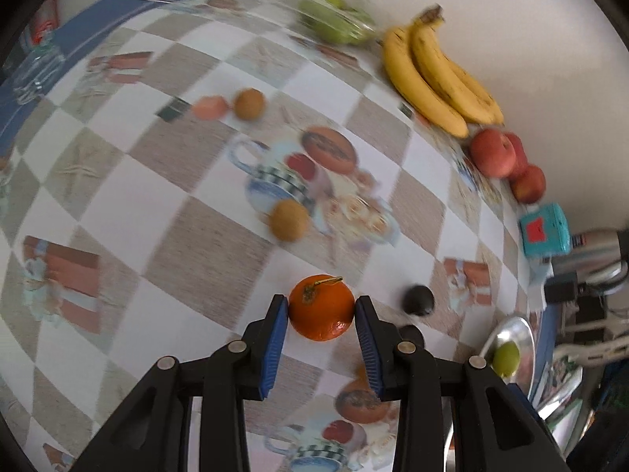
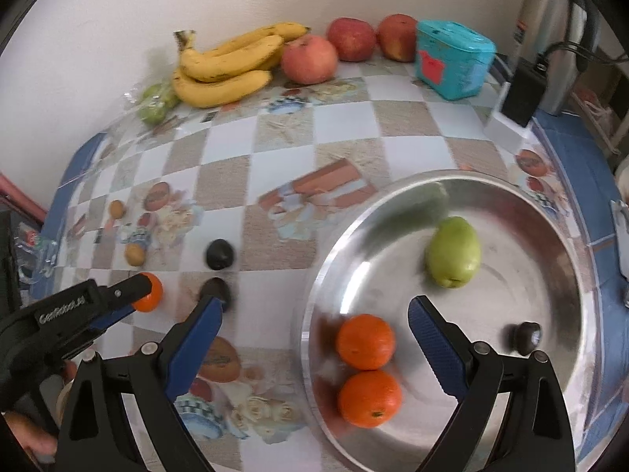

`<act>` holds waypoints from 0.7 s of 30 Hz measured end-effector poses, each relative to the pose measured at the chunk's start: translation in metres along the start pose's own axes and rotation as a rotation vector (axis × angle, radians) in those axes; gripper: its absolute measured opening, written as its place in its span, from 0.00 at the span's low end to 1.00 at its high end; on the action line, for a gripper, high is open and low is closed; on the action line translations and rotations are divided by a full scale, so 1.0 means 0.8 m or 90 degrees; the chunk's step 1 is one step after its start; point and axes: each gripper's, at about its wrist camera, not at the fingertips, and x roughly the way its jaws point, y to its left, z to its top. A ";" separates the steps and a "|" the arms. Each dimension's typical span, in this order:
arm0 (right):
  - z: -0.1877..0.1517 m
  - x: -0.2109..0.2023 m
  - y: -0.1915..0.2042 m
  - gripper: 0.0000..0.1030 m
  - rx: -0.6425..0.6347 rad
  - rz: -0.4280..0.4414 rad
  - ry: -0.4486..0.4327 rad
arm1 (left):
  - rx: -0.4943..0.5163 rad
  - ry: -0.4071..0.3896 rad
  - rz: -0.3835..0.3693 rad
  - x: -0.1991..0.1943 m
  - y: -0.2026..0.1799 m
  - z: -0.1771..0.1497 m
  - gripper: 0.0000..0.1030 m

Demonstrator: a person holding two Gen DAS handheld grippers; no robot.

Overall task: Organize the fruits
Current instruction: 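Grasp an orange with the left gripper while the right gripper grasps a small brown fruit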

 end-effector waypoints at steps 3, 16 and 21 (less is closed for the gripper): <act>-0.001 -0.001 0.015 0.93 -0.016 0.035 -0.005 | -0.021 -0.008 0.006 -0.004 0.013 0.004 0.37; -0.017 0.029 0.070 0.57 -0.085 0.085 0.030 | -0.050 -0.021 0.012 -0.013 0.030 0.010 0.37; -0.023 0.049 0.073 0.52 -0.079 0.095 0.064 | -0.058 -0.018 0.011 -0.013 0.033 0.011 0.37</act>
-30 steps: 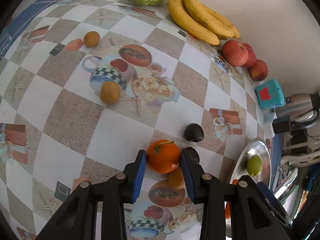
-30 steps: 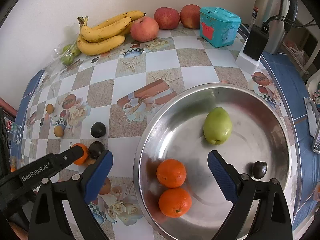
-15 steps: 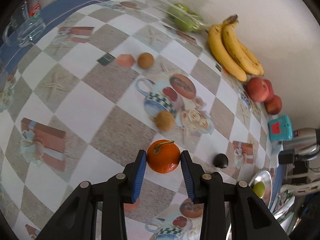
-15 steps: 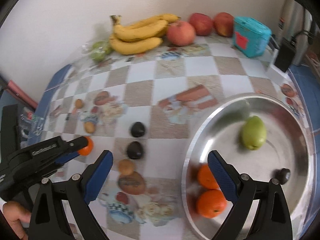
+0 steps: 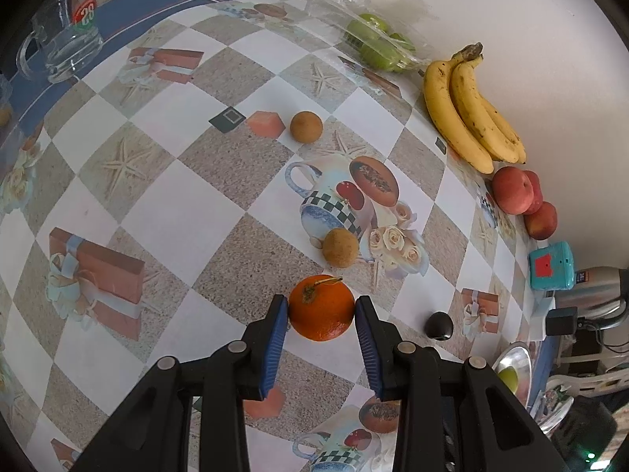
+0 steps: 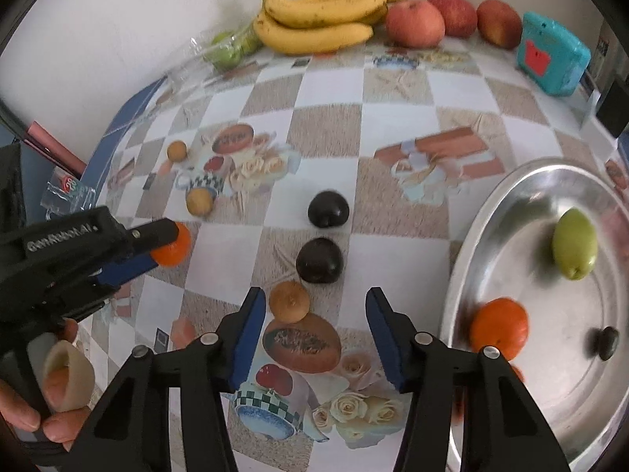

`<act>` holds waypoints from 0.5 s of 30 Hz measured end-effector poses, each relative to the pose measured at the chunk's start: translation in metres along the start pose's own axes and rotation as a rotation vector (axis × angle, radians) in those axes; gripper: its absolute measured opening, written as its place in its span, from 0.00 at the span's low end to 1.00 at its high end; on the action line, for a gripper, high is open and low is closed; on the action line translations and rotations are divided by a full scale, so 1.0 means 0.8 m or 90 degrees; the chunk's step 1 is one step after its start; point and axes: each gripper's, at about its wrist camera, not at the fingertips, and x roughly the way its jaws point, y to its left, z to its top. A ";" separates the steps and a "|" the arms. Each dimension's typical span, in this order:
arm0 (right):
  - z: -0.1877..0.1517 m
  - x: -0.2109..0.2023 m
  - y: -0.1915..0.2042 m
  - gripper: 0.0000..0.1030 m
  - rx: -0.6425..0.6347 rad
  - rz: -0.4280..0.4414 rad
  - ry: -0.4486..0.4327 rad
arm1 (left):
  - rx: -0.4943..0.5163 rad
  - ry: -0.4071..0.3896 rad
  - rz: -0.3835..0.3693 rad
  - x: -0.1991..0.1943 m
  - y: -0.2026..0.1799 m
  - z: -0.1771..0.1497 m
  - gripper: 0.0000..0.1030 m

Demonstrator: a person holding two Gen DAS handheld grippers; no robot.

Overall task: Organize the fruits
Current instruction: 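Grasp an orange with the left gripper while the right gripper grasps a small brown fruit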

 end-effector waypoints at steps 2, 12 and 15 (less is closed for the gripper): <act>-0.002 0.005 0.000 0.47 0.004 0.005 0.011 | -0.001 0.000 0.001 0.000 0.000 0.000 0.37; -0.004 0.019 0.008 0.37 0.008 0.013 0.025 | -0.004 0.001 0.004 0.000 -0.001 0.000 0.37; -0.004 0.020 0.009 0.31 0.009 0.011 0.023 | -0.007 0.000 0.006 0.000 0.000 0.000 0.37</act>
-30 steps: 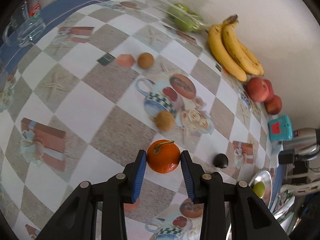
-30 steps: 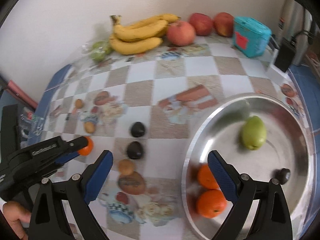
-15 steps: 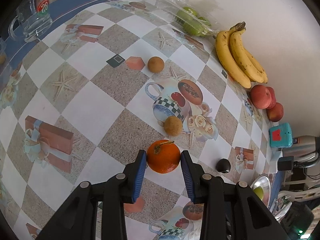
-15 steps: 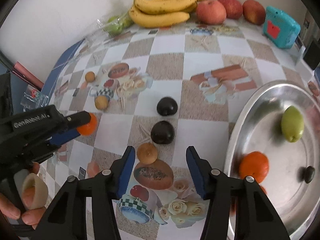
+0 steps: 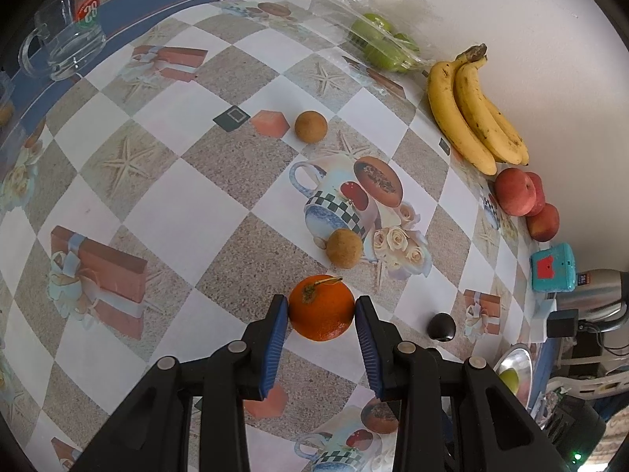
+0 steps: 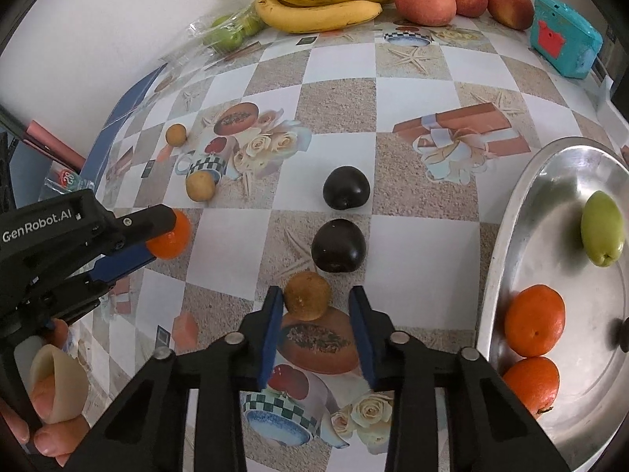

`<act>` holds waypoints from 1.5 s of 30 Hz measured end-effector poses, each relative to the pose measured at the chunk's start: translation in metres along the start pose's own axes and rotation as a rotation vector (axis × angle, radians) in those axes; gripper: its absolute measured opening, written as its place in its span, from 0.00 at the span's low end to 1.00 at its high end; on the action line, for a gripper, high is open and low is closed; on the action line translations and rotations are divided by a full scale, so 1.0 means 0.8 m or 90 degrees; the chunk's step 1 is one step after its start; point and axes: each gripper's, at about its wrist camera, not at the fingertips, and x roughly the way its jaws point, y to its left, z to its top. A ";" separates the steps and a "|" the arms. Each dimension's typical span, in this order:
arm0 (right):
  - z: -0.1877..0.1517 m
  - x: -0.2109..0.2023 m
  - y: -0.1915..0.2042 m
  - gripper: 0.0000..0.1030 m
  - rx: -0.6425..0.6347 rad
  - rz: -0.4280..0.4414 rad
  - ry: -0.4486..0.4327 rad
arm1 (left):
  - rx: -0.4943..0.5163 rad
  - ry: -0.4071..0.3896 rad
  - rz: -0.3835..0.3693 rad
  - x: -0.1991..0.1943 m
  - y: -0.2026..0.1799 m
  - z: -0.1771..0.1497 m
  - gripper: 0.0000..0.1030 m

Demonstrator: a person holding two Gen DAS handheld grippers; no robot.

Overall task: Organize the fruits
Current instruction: 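Grasp an orange with the left gripper while the right gripper grasps a small brown fruit, then carry the orange with the left gripper while the right gripper carries the brown fruit over the bowl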

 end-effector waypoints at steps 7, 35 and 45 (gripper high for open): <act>0.002 0.004 0.000 0.25 0.007 0.007 0.000 | 0.002 0.000 0.004 0.001 -0.001 -0.001 0.37; 0.004 -0.075 -0.010 0.24 0.021 0.054 -0.073 | 0.010 -0.065 -0.004 -0.042 -0.013 0.002 0.37; 0.007 -0.088 -0.044 0.24 0.064 0.042 -0.089 | 0.040 -0.068 -0.005 -0.045 -0.036 -0.009 0.37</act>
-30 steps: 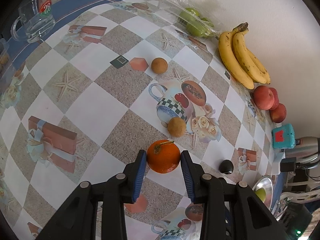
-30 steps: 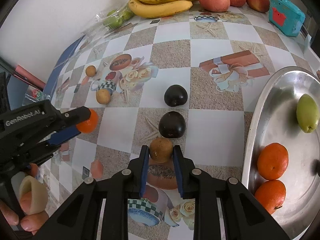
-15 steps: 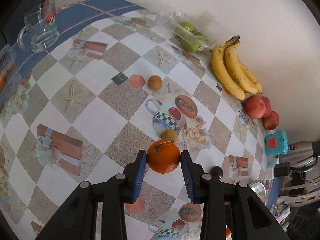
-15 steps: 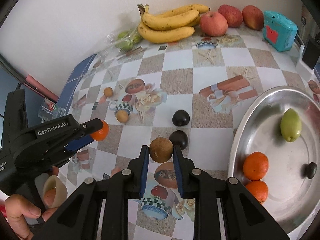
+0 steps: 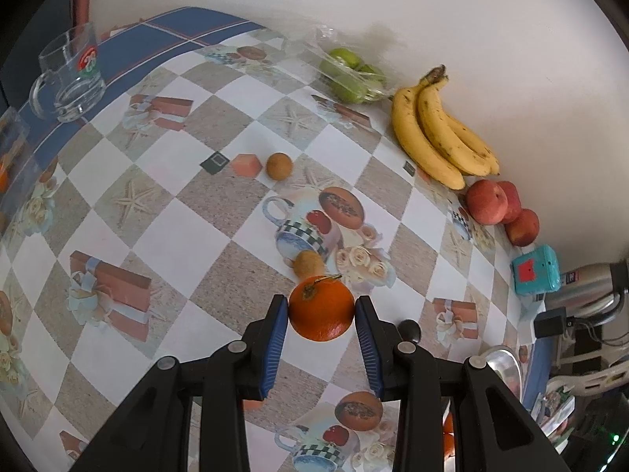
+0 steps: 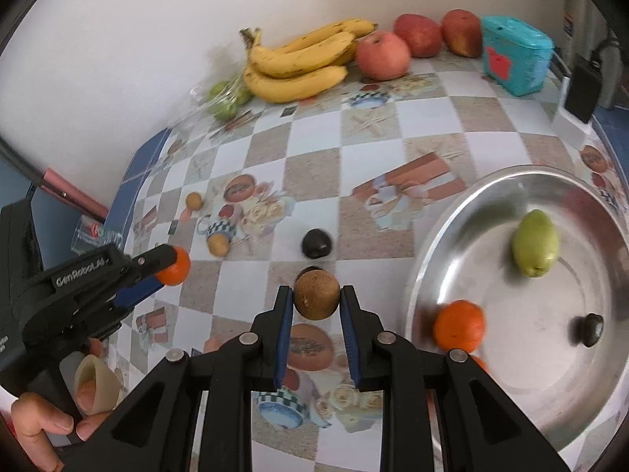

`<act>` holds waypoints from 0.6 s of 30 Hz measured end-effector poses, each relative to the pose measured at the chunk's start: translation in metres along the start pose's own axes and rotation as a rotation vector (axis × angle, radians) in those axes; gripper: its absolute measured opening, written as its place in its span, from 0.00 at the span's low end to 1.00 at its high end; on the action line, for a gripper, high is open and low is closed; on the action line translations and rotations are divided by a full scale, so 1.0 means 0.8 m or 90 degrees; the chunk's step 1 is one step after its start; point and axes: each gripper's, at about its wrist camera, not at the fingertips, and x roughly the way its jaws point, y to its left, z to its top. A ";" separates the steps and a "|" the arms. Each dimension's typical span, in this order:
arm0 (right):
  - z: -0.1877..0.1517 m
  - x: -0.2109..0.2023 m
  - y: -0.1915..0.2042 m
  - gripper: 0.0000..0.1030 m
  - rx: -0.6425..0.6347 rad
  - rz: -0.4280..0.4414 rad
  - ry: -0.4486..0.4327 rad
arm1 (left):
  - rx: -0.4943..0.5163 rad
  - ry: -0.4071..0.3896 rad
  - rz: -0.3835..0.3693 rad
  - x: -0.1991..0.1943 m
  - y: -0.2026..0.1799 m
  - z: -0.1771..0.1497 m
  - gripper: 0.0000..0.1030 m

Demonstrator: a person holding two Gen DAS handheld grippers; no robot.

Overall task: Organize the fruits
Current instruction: 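Carry the orange with the left gripper while the right gripper carries the brown fruit over the bowl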

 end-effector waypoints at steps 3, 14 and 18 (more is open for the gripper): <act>0.003 -0.008 -0.019 0.24 0.025 -0.012 -0.007 | 0.020 0.005 -0.008 0.000 -0.015 -0.006 0.37; 0.006 -0.045 -0.087 0.24 0.108 -0.058 -0.048 | 0.111 0.018 -0.043 -0.001 -0.078 -0.036 0.32; 0.004 -0.051 -0.108 0.24 0.135 -0.068 -0.052 | 0.120 0.019 -0.036 0.005 -0.080 -0.036 0.32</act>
